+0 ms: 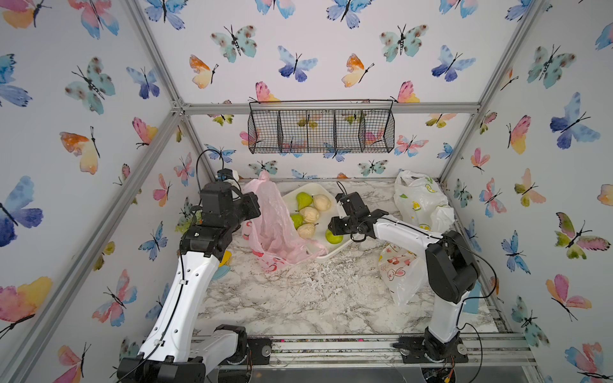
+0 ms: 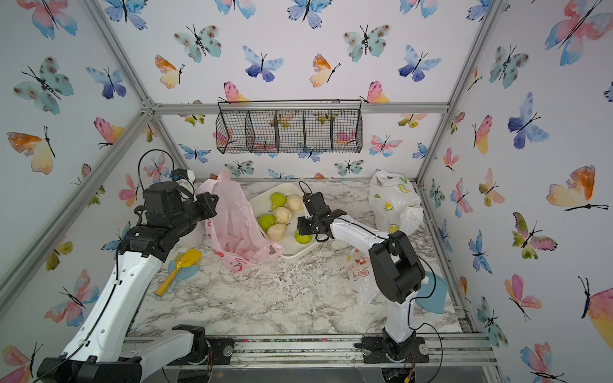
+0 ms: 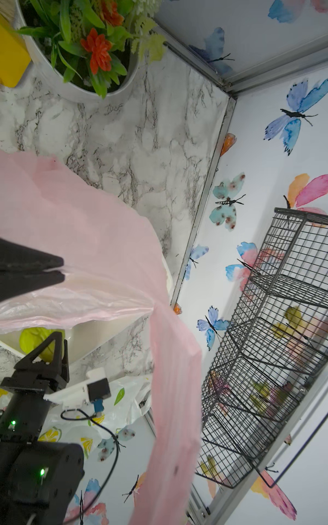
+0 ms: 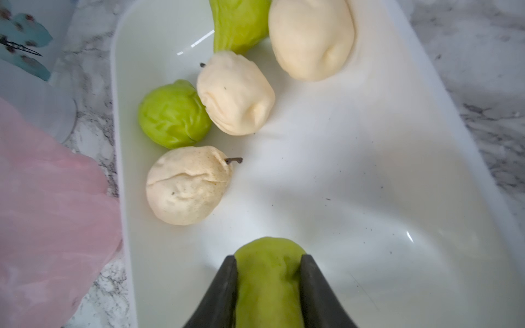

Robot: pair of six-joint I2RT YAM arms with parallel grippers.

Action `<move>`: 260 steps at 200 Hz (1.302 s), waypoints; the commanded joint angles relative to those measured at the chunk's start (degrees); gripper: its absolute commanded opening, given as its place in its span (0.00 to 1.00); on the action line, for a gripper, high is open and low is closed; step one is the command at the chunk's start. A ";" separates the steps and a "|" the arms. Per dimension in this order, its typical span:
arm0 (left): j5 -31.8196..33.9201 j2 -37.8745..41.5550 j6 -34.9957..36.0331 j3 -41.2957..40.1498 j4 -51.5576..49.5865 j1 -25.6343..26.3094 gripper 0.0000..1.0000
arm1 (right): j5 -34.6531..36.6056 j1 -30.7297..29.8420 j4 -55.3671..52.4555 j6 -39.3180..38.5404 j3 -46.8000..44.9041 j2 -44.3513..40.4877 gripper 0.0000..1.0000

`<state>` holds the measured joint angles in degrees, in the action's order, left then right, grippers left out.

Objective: Place the pears into plastic bags & tie knots
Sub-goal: Pick up the pear from the basket, then place the pear in the plastic bag.

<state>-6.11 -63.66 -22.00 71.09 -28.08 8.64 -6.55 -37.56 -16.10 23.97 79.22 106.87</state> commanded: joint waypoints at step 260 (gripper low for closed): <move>-8.07 3.82 -11.10 -6.09 6.86 -0.58 0.00 | -1.01 -20.67 -11.49 0.36 34.70 14.71 0.64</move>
<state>-14.52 -59.94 -34.94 66.32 -23.38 8.73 -4.73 -58.85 -21.78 28.38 109.01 125.05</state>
